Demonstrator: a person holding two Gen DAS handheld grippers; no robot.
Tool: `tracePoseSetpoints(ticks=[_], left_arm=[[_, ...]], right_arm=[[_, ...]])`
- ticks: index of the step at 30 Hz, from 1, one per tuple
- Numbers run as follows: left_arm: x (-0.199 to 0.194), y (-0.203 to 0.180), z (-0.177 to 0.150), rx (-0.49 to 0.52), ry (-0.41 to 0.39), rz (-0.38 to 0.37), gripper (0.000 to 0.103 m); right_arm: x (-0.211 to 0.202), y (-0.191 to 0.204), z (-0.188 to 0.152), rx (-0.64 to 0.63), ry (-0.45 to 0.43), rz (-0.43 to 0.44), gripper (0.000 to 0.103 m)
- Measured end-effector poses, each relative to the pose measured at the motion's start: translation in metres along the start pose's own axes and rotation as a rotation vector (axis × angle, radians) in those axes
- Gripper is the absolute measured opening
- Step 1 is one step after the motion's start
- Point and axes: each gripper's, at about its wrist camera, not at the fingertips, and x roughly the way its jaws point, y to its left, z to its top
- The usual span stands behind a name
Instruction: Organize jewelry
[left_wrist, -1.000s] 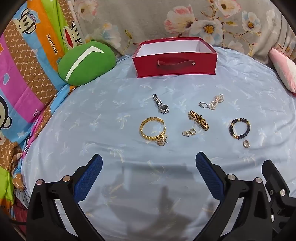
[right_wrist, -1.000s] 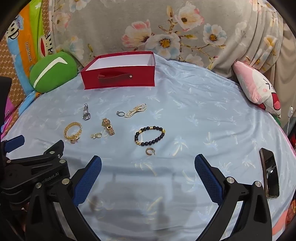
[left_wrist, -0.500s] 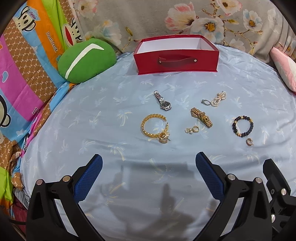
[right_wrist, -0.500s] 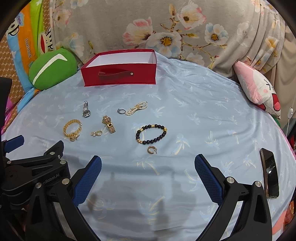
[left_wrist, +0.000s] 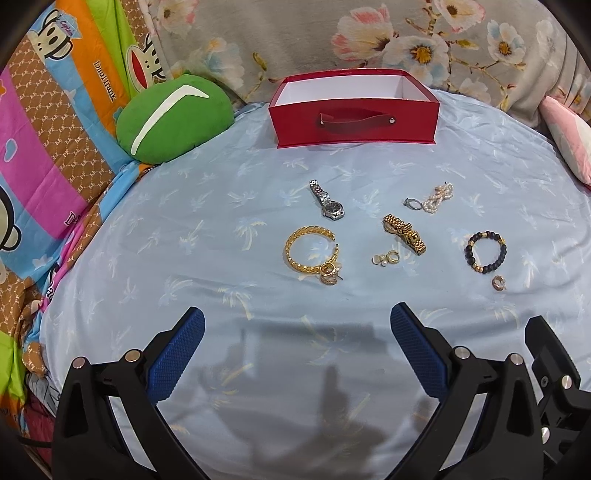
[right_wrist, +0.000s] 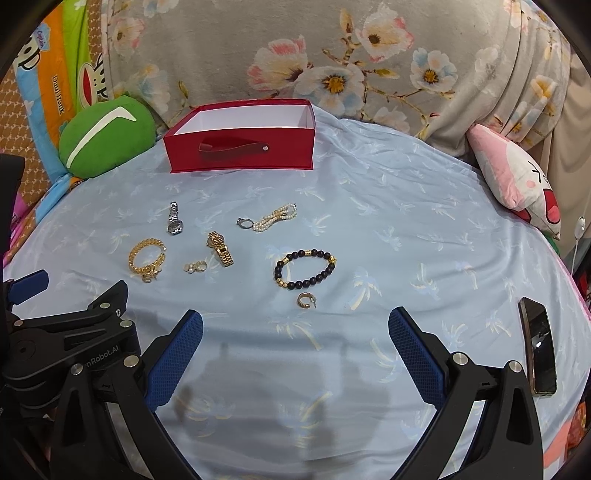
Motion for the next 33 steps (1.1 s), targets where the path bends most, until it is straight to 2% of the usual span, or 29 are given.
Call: tracePoseSetpoints(ticks=[33], left_arm=[[0.0031,0.0035,-0.0027,-0.006,0.019,0.010,0.098]], right_arm=[[0.0037,0.0033,-0.0007,0.005,0.011,0.004,0.098]])
